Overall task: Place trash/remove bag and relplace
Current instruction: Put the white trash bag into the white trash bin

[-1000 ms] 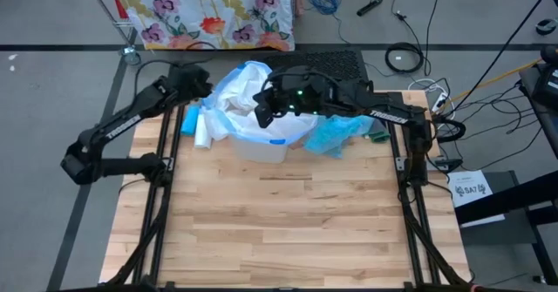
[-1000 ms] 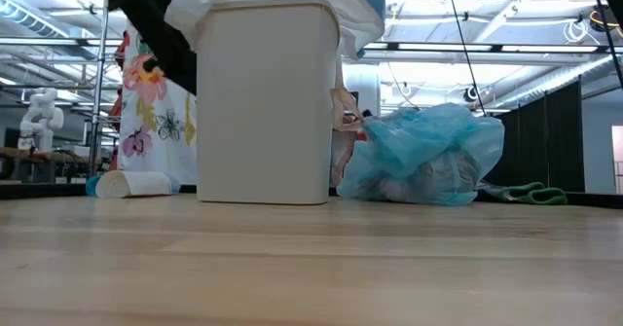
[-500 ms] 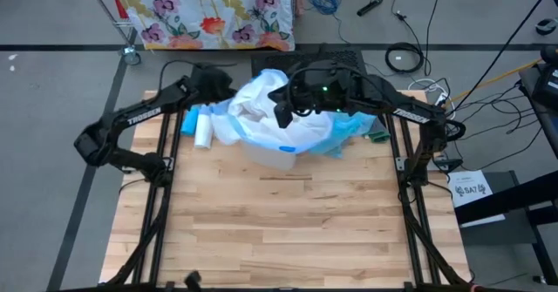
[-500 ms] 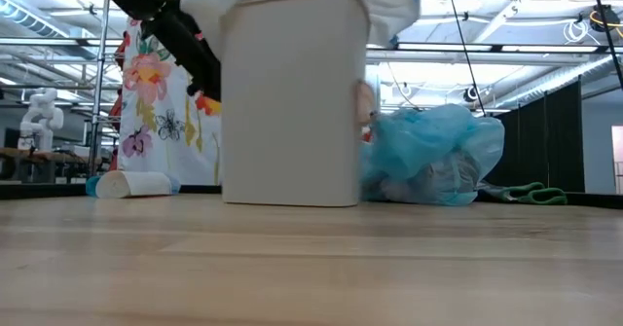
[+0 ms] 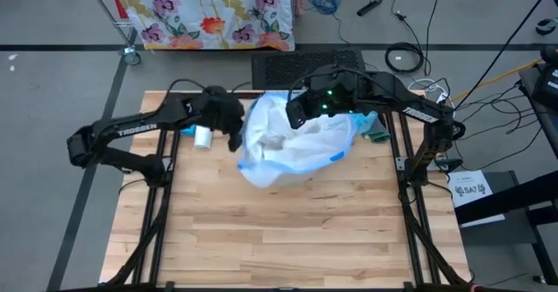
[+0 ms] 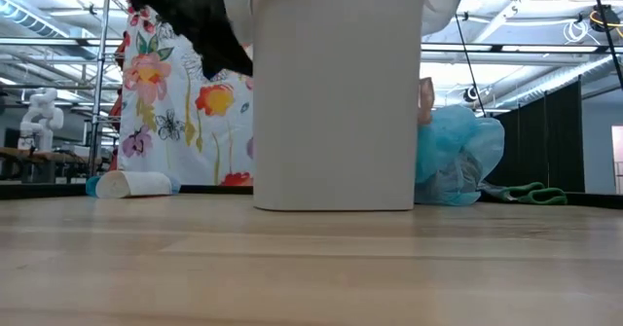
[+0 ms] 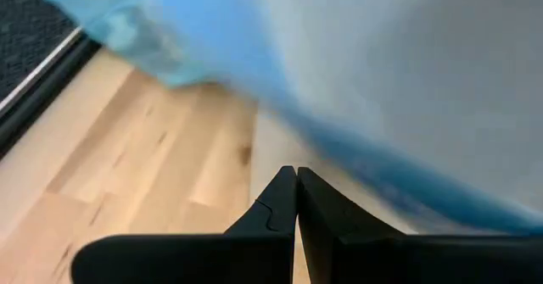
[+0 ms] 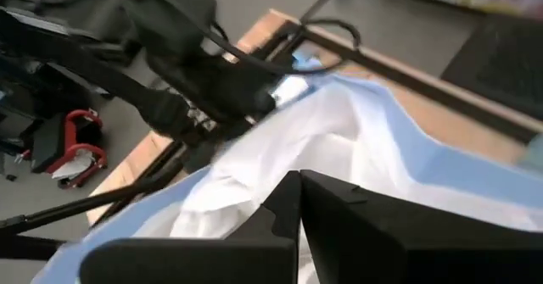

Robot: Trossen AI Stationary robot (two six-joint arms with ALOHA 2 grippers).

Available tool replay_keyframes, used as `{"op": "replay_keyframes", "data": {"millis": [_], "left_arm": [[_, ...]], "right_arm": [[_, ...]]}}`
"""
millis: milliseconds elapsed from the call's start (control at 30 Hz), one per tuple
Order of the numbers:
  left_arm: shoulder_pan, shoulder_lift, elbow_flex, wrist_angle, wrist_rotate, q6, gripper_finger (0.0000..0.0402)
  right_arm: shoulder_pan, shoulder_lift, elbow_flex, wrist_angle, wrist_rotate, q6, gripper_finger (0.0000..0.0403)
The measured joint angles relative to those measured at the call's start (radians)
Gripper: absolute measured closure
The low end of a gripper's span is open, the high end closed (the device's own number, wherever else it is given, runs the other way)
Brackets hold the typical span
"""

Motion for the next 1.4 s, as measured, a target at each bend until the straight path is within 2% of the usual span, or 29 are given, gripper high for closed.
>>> {"op": "replay_keyframes", "data": {"millis": [133, 267, 333, 600, 700, 800, 967, 1233, 1400], "left_arm": [[-0.024, -0.079, 0.000, -0.057, 0.006, 0.028, 0.0394], [-0.019, -0.153, 0.001, -0.153, -0.170, 0.030, 0.0394], [-0.010, -0.188, 0.001, -0.202, -0.219, 0.038, 0.0394], [0.002, -0.313, 0.015, -0.248, -0.332, 0.053, 0.0394], [0.002, -0.336, 0.054, -0.228, -0.336, 0.054, 0.0394], [0.002, -0.353, 0.091, -0.183, -0.297, 0.053, 0.0394], [0.002, -0.354, 0.139, -0.081, -0.146, 0.044, 0.0394], [-0.009, -0.337, 0.154, 0.012, 0.002, -0.154, 0.0394], [-0.090, -0.336, 0.154, 0.041, 0.038, -0.275, 0.0394]], "right_arm": [[0.000, 0.008, 0.000, -0.011, -0.063, 0.025, 0.0403], [0.000, 0.031, 0.000, -0.012, -0.133, -0.016, 0.0403], [0.000, 0.049, 0.000, -0.017, -0.167, -0.040, 0.0403], [0.000, 0.177, -0.001, -0.041, -0.208, -0.095, 0.0403], [0.000, 0.222, -0.001, -0.084, -0.240, -0.067, 0.0403], [0.000, 0.264, -0.001, -0.152, -0.258, -0.037, 0.0403], [-0.009, 0.319, -0.001, -0.196, -0.259, -0.030, 0.0403], [-0.057, 0.391, 0.000, -0.274, -0.260, -0.009, 0.0403], [-0.071, 0.412, 0.000, -0.352, -0.259, -0.034, 0.0403]]}}
